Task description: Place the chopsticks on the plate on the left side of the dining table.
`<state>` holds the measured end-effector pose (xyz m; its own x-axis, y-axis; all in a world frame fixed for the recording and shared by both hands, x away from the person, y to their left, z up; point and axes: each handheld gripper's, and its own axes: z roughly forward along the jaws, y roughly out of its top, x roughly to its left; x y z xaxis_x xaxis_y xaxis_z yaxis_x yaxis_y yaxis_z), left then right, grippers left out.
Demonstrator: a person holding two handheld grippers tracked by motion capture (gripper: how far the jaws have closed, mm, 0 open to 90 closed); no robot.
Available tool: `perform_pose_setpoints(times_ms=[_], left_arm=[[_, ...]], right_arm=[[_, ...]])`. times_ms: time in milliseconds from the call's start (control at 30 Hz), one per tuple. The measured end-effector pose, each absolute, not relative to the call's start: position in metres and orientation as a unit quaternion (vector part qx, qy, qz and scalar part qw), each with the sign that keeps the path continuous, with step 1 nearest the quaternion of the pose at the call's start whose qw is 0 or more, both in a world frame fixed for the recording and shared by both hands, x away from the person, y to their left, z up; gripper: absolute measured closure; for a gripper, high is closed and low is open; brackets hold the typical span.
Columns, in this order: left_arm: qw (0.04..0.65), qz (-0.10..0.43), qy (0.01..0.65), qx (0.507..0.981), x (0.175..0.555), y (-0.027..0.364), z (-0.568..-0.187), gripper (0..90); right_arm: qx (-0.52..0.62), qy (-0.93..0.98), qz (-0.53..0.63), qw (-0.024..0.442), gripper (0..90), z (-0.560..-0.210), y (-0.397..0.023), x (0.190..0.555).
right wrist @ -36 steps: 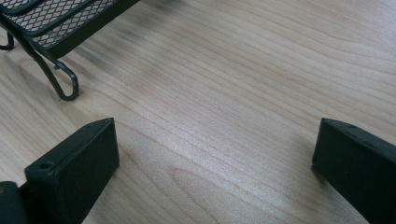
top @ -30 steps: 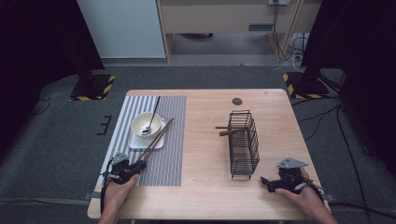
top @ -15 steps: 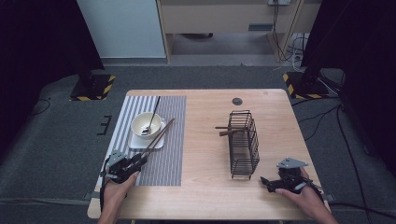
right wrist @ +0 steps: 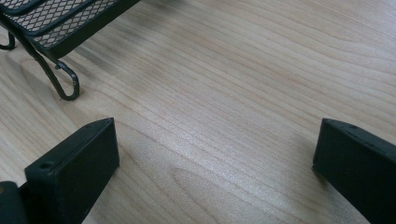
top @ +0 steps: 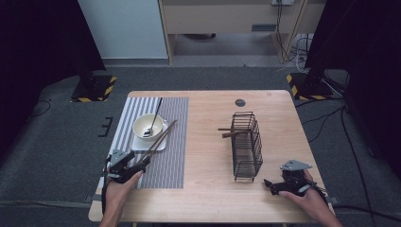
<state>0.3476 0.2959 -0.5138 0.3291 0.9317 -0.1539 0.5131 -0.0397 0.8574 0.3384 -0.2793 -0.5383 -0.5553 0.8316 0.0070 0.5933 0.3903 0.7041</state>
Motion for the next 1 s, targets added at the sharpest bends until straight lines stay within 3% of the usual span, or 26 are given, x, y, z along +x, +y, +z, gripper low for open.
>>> perform_pose_setpoints(times_ms=[500,1000], left_arm=[[0.451,0.222,0.515,0.694,0.353,0.288,-0.510,15.7],[0.441,0.232,0.511,0.700,0.356,0.285,-0.510,16.6]], right_arm=[[0.437,0.815,0.338,0.177,0.2,-0.538,-0.279,0.339],[0.436,0.815,0.338,0.177,0.2,-0.538,-0.279,0.339]])
